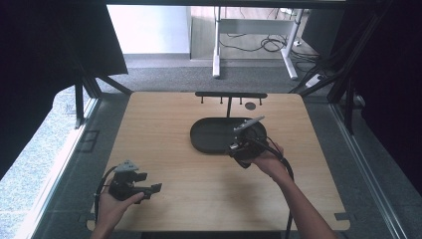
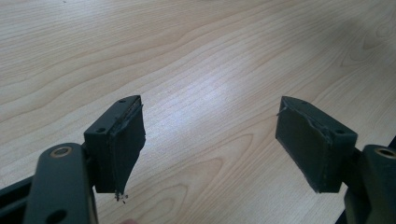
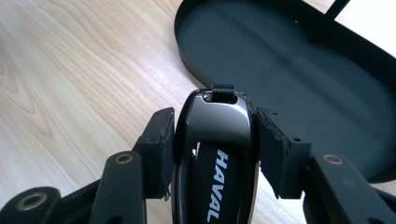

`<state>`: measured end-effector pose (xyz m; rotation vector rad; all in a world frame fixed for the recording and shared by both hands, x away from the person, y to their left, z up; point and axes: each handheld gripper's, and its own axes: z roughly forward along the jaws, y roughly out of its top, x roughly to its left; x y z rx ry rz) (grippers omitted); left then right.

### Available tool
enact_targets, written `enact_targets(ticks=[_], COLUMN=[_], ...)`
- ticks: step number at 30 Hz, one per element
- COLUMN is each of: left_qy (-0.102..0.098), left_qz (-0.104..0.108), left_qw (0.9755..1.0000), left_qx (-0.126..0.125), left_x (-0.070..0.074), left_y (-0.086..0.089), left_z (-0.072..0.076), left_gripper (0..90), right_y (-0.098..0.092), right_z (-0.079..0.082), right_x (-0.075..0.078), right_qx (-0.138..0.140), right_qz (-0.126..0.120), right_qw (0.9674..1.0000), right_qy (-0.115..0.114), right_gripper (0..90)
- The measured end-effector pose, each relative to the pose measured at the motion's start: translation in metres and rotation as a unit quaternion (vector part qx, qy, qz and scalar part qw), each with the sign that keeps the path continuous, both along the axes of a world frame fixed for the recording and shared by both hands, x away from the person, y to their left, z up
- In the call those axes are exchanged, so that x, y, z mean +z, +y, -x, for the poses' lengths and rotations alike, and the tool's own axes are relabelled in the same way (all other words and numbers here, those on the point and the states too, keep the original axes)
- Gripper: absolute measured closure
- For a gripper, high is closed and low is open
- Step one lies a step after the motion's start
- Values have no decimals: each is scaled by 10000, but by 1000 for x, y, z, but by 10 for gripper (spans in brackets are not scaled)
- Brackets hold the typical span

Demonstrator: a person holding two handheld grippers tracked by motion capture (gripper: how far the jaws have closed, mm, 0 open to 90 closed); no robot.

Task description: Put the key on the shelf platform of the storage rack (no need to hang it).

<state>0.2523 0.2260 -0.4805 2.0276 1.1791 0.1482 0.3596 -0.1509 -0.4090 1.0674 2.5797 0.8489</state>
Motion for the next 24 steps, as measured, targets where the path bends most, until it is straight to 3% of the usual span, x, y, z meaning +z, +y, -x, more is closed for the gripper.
enact_targets(ticks=[24], left_qy=[10], left_qz=[-3], left_qw=[10000], left_qx=[3], left_x=[0], left_y=[1], left_z=[0], left_gripper=[242], right_y=[7], right_z=[-30], right_x=[11], right_qx=[-228], right_qz=[-52], right_qw=[9997], right_qy=[-91], right_gripper=[500])
